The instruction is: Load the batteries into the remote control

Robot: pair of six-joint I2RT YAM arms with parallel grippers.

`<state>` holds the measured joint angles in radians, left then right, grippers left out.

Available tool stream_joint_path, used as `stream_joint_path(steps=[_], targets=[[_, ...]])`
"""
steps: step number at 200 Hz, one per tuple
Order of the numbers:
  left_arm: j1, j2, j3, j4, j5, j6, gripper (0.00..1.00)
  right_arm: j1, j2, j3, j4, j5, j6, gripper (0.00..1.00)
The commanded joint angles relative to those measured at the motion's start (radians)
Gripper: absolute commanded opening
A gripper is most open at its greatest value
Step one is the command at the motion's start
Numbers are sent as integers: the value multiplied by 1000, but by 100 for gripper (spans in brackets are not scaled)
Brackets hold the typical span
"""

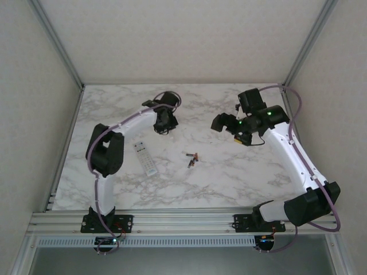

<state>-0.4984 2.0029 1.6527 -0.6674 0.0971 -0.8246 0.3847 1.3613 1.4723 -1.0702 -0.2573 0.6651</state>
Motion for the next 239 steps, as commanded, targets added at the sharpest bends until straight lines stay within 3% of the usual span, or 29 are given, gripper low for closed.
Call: stream_joint_path(steps=[1,41,72,94,101,115,134,190,206,225,239], targets=[[3,-157,56,259,122,-62,6,0,-4,54,172,-133,150,99],[2,-241,112,677,227,-202,6,-12,39,62,656,-340,524,99],[-11,-211,201,856,294,-336,6,-11,120,133,1045,-402,716,99],[-26,-185,267,904,291,-394,6,-11,169,189,1154,-391,787,98],[-31,-178,278,926,291,-411,5,-11,179,195,1177,-377,803,92],[-38,-175,283,970,285,-435,6,-11,196,194,1249,-361,830,66],[-45,-185,258,1036,263,-452,6,-10,219,213,1259,-365,847,46],[-56,-166,263,1037,242,-470,10,-2,217,243,1180,-361,771,20],[-57,-171,265,991,230,-437,22,-6,217,262,1135,-364,730,11],[-53,-213,263,878,175,-350,68,-46,224,326,995,-416,586,9],[-34,-260,257,765,123,-305,82,-90,226,382,828,-460,404,9]])
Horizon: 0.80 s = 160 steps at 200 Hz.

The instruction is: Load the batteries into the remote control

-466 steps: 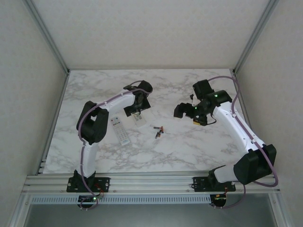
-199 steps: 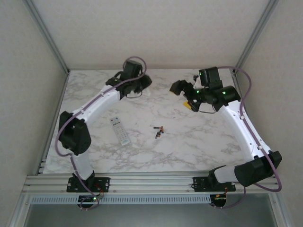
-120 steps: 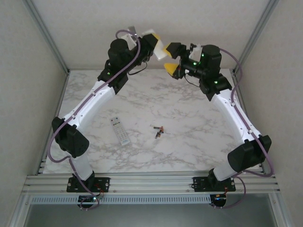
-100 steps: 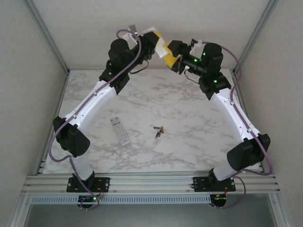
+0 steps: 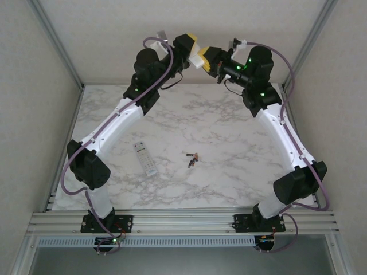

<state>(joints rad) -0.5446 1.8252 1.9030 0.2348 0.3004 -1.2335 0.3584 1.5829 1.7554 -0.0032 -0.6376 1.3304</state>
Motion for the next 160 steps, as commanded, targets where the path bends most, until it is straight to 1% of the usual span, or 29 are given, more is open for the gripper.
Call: stream_joint_path(steps=[1,10,19,30,39,50,66,79,91,111,124,134,149,160], targets=[[15,-87,7,-145,-84,104,83,-67,5,104,-251,-84,-268,9],[37,-114,8,-236,-96,112,86,-95,6,138,-337,-121,-396,10],[64,-137,7,-301,-82,114,87,-122,6,167,-430,-150,-494,10],[94,-158,14,-381,-44,127,87,-148,10,196,-506,-198,-587,10],[120,-160,32,-446,13,146,87,-166,17,213,-556,-234,-636,10],[149,-149,64,-516,113,183,88,-182,17,201,-555,-289,-641,10],[169,-122,115,-607,265,254,88,-187,2,150,-472,-331,-577,10],[170,-98,129,-654,354,258,88,-176,6,141,-421,-366,-521,12],[164,-94,103,-625,396,222,88,-156,17,155,-420,-388,-512,12],[155,-121,20,-452,430,123,87,-126,37,175,-455,-392,-535,13],[149,-128,-26,-335,453,45,81,-116,47,167,-437,-394,-507,12],[141,-124,-39,-280,467,7,75,-108,57,162,-417,-396,-480,11],[127,-112,-39,-240,475,-17,67,-95,66,155,-368,-408,-442,11],[124,-104,-40,-235,476,-31,63,-86,67,145,-322,-409,-409,11]])
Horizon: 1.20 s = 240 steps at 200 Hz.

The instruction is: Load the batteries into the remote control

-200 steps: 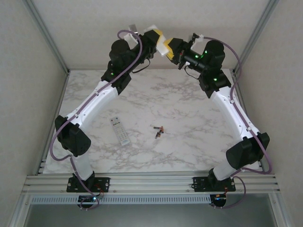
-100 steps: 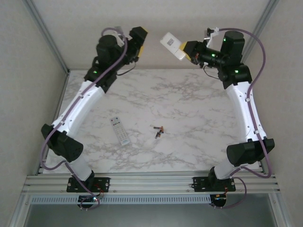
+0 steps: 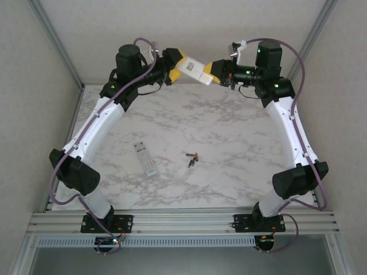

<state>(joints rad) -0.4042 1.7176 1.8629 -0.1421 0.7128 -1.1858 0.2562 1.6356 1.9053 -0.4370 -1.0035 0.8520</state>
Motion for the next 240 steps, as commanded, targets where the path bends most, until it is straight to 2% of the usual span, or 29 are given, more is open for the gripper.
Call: stream_joint_path(steps=[1,19,45,56,67,77,82,123,163,180,212,240], targets=[[-17,4,0,143,64,-79,63,16,15,-6,116,-43,74,11],[-17,-4,-28,196,46,-106,52,27,20,-28,184,-48,141,11],[-16,-26,-102,374,25,-199,37,35,27,-44,190,-53,176,12],[-16,-30,-129,430,20,-227,31,38,24,-49,196,-52,191,17],[-16,-33,-148,465,14,-237,26,41,21,-43,197,-47,199,29],[-16,-34,-154,477,7,-224,22,43,17,-36,186,-35,202,42],[-16,-35,-154,471,1,-211,19,44,13,-33,179,-27,204,45],[-17,-57,-139,359,-87,-21,0,44,-78,-120,119,167,277,49],[-26,-74,-157,366,-125,40,0,62,-158,-286,284,246,429,52],[-35,-72,-150,353,-133,67,0,85,-156,-292,293,269,441,54],[-57,-58,-95,230,-166,174,0,103,-132,-266,272,287,439,64],[-64,-61,-91,226,-170,179,0,110,-114,-252,226,296,421,56]])
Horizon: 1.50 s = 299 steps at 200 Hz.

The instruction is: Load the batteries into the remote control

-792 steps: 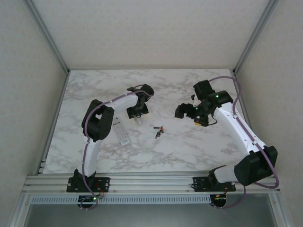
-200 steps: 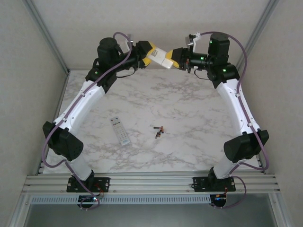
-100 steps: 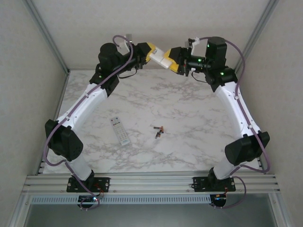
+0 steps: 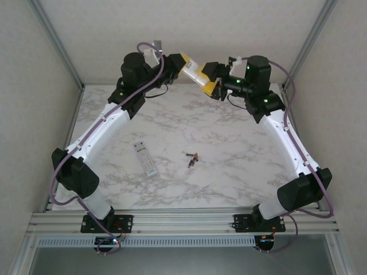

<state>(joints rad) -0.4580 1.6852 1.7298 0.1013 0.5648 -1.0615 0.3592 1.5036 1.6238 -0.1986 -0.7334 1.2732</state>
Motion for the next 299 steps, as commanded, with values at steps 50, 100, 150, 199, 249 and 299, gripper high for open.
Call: stream_joint_path(steps=[50,100,150,199,249,299], targets=[[-10,-57,34,-19,-41,58,0,12,11,16,-106,67,-69,48],[4,-81,10,65,-40,-12,0,12,0,-28,-158,74,-99,40],[8,-82,4,75,-40,-27,0,9,-9,-41,-186,76,-122,39],[13,-87,-3,69,-35,-25,0,10,-40,-91,-154,94,-99,39],[6,-73,22,27,9,28,0,10,-11,-28,-256,107,-164,47],[-26,-44,126,-115,43,175,0,12,33,41,-356,112,-200,48]])
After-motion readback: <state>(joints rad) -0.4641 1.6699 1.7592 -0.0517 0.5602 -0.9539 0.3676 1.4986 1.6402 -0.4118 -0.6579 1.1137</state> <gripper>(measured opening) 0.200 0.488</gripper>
